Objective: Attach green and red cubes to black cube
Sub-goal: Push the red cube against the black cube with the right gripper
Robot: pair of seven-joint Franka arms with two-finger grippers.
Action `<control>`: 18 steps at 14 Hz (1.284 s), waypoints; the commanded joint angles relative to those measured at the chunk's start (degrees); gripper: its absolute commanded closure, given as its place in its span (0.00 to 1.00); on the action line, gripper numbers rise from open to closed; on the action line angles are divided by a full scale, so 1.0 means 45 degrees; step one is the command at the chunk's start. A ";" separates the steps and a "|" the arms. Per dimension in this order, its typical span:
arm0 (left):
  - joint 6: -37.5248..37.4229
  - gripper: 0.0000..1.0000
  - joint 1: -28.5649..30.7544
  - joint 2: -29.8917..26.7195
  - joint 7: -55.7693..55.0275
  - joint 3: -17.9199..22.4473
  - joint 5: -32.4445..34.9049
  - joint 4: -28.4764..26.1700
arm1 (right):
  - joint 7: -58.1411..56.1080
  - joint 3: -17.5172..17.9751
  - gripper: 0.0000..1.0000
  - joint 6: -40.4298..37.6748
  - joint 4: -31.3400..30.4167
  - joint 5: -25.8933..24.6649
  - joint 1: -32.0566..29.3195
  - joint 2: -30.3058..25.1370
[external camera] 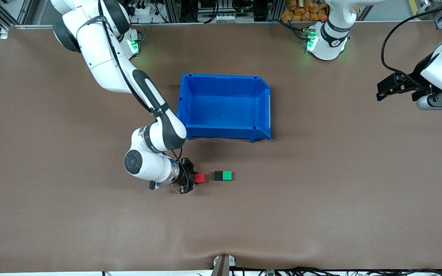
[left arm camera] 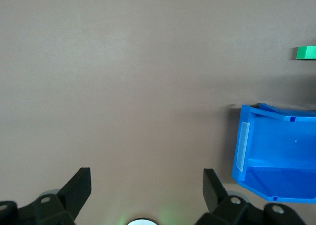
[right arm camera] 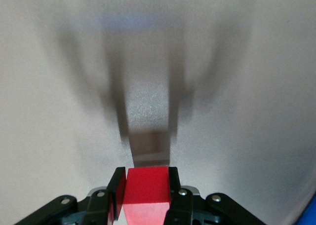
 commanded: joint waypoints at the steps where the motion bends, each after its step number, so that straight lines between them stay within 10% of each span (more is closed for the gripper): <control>1: 0.0081 0.00 0.0099 -0.0018 0.0137 -0.0044 0.0009 0.0007 | 0.0335 -0.0088 1.00 0.0114 0.0491 0.0216 0.0215 0.0296; 18: 0.0081 0.00 0.0079 -0.0018 0.0118 -0.0044 0.0009 0.0007 | 0.0881 -0.0088 1.00 0.0798 0.0608 0.0216 0.0762 0.0725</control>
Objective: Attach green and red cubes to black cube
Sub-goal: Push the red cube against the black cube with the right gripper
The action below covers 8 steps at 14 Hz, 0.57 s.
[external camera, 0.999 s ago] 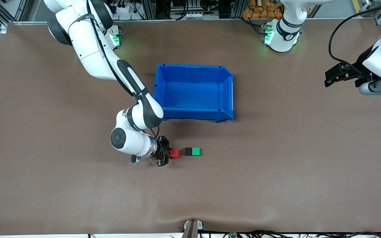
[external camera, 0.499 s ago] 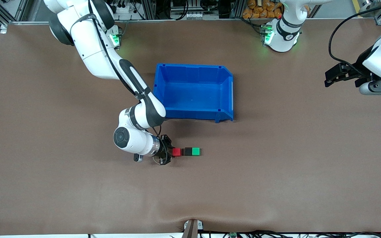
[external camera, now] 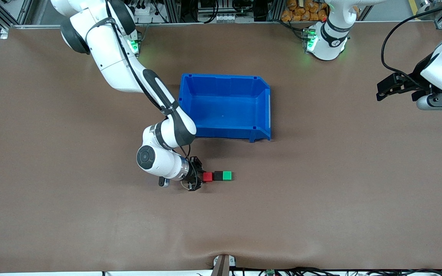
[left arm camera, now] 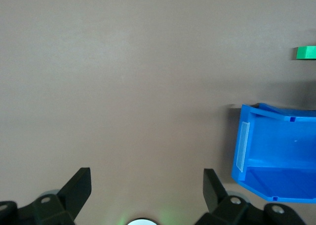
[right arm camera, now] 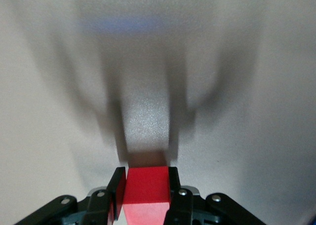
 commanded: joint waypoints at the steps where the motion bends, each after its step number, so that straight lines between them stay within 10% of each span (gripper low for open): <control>1: 0.0081 0.00 0.0080 -0.0019 0.0118 -0.0059 0.0009 0.0007 | 0.0489 -0.0089 1.00 0.0064 0.0620 0.0192 0.0182 0.0364; 8: 0.0081 0.00 0.0079 0.0001 0.0078 -0.0059 0.0009 0.0026 | 0.0490 -0.0089 1.00 0.0064 0.0836 0.0192 0.0299 0.0501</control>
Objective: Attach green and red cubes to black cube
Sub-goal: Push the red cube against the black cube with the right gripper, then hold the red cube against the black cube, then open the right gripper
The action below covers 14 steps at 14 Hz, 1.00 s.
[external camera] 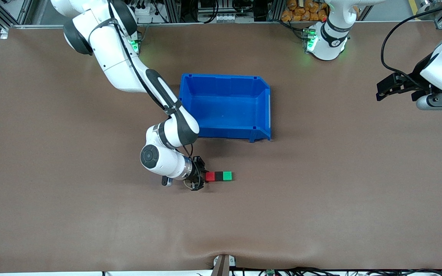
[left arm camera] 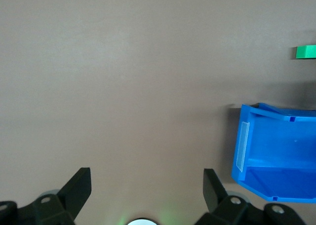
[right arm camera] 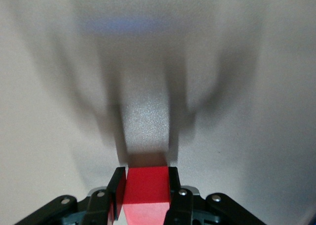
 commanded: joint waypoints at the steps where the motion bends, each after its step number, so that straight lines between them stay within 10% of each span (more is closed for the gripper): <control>1: 0.0081 0.00 0.0085 -0.0018 0.0078 -0.0052 0.0009 0.0026 | 0.0199 -0.0090 1.00 0.0004 0.0538 0.0189 0.0145 0.0314; 14: 0.0081 0.00 -0.0012 0.0001 0.0000 -0.0052 0.0029 0.0046 | 0.0258 -0.0110 0.69 -0.0036 0.0480 0.0072 0.0145 0.0314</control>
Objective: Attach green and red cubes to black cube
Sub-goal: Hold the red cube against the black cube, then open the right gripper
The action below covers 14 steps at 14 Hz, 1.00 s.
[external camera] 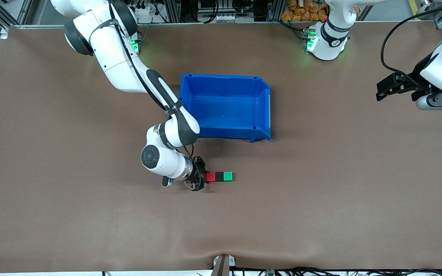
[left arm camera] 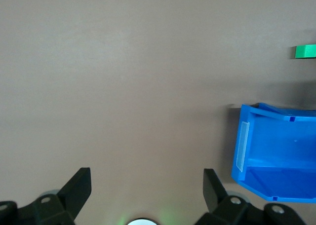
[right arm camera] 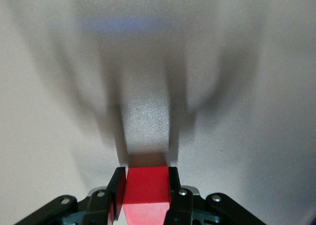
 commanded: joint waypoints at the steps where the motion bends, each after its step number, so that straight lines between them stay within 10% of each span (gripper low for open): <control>1: 0.0081 0.00 0.0023 0.0001 0.0000 -0.0048 0.0029 0.0046 | 0.0251 -0.0127 0.66 -0.0036 0.0382 0.0072 0.0134 0.0255; 14: 0.0081 0.00 0.0004 0.0001 0.0000 -0.0048 0.0029 0.0046 | 0.0251 -0.0146 0.25 -0.0094 0.0362 0.0014 0.0134 0.0216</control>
